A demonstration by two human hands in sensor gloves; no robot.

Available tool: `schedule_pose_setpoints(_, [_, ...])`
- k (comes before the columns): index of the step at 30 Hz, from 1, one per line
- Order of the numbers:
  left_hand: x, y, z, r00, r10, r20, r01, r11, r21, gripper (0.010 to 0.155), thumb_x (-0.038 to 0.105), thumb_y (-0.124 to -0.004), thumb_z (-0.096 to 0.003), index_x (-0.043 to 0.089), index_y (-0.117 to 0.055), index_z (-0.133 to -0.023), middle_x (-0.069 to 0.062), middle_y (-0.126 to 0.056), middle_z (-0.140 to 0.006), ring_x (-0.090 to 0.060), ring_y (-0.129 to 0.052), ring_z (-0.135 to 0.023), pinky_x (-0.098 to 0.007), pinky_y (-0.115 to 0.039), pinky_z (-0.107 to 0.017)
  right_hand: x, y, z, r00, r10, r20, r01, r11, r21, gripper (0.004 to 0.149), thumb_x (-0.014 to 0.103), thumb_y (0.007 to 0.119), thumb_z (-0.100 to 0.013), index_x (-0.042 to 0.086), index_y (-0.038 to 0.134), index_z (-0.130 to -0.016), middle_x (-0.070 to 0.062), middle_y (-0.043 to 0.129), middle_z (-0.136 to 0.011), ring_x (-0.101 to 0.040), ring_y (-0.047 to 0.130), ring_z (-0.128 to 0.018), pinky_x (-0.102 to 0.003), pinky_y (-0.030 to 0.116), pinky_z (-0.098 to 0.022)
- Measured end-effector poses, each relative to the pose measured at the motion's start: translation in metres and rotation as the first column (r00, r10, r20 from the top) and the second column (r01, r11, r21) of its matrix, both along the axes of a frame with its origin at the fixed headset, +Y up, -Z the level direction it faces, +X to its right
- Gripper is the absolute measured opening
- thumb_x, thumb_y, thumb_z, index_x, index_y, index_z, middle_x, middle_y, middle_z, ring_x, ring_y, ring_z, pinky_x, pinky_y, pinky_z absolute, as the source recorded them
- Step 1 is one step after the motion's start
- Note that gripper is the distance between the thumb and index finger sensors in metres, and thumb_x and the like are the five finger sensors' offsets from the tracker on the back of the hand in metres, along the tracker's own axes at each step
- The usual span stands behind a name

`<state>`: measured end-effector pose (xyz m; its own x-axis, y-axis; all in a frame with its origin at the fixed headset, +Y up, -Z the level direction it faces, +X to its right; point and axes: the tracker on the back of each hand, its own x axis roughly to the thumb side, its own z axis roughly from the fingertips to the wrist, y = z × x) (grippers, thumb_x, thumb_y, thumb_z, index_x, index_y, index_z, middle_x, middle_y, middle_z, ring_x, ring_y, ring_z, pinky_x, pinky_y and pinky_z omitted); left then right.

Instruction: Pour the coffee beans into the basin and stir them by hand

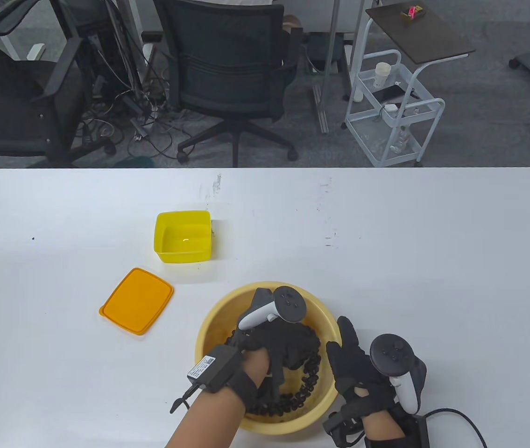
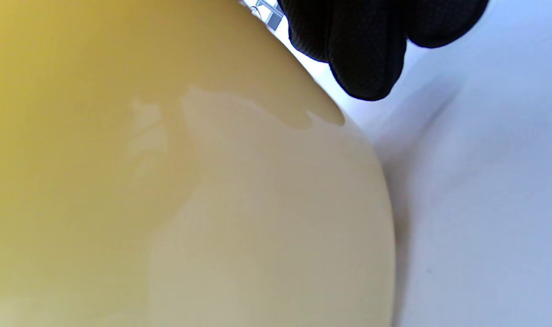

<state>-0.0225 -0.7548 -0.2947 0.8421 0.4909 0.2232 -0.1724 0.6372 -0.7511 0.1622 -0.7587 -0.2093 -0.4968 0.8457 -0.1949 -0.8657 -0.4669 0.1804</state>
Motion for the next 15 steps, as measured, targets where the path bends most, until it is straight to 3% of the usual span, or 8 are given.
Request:
schedule_pose_setpoints(5, [0.001,0.004,0.003,0.993,-0.117,0.025,0.11,0.974,0.198,0.062,0.051,-0.056,-0.0547,0.011,-0.05,-0.102,-0.001,-0.08,-0.088,-0.015,-0.094,-0.066,-0.041,-0.058,-0.077,0.0,0.0,0.0,1.0,0.001,0.001,-0.001,1.0,0.0,0.065,0.041,0.052,-0.054,0.013,0.02,-0.104,-0.026,0.056,-0.094,-0.048,0.079,-0.076,-0.061,0.057,-0.058])
schedule_pose_setpoints(7, [0.002,0.006,0.006,0.983,-0.179,0.036,0.161,0.944,0.287,0.059,0.051,-0.057,-0.0538,0.017,-0.053,-0.102,-0.001,-0.08,-0.089,-0.017,-0.092,-0.067,-0.041,-0.056,-0.077,0.0,0.0,0.0,1.0,0.001,0.001,-0.001,1.0,0.001,0.065,0.042,0.052,-0.054,0.014,0.02,-0.104,-0.026,0.056,-0.094,-0.048,0.079,-0.076,-0.061,0.057,-0.058])
schedule_pose_setpoints(9, [0.003,0.008,0.009,0.957,-0.284,0.051,0.238,0.875,0.421,0.057,0.051,-0.059,-0.0524,0.023,-0.057,-0.102,-0.003,-0.081,-0.089,-0.02,-0.092,-0.07,-0.043,-0.056,-0.077,0.0,0.0,0.0,1.0,0.001,0.001,-0.001,1.0,0.001,0.065,0.041,0.052,-0.054,0.013,0.02,-0.104,-0.026,0.057,-0.094,-0.048,0.079,-0.076,-0.061,0.057,-0.058])
schedule_pose_setpoints(12, [-0.001,0.009,0.01,0.911,-0.412,0.021,0.359,0.816,0.453,0.057,0.052,-0.06,-0.0517,0.028,-0.056,-0.103,-0.005,-0.077,-0.093,-0.023,-0.091,-0.077,-0.044,-0.057,-0.076,0.001,0.0,0.0,1.0,0.002,0.001,-0.002,1.0,0.0,0.065,0.041,0.052,-0.054,0.014,0.021,-0.104,-0.026,0.057,-0.094,-0.048,0.079,-0.076,-0.061,0.057,-0.058])
schedule_pose_setpoints(15, [-0.009,0.012,0.007,0.882,-0.47,-0.026,0.442,0.809,0.387,0.062,0.054,-0.059,-0.051,0.024,-0.055,-0.105,-0.011,-0.075,-0.096,-0.028,-0.091,-0.08,-0.047,-0.058,-0.075,0.001,0.0,0.0,1.0,0.006,0.004,-0.006,1.0,-0.002,0.065,0.042,0.052,-0.054,0.014,0.021,-0.104,-0.026,0.057,-0.094,-0.048,0.079,-0.076,-0.061,0.057,-0.058])
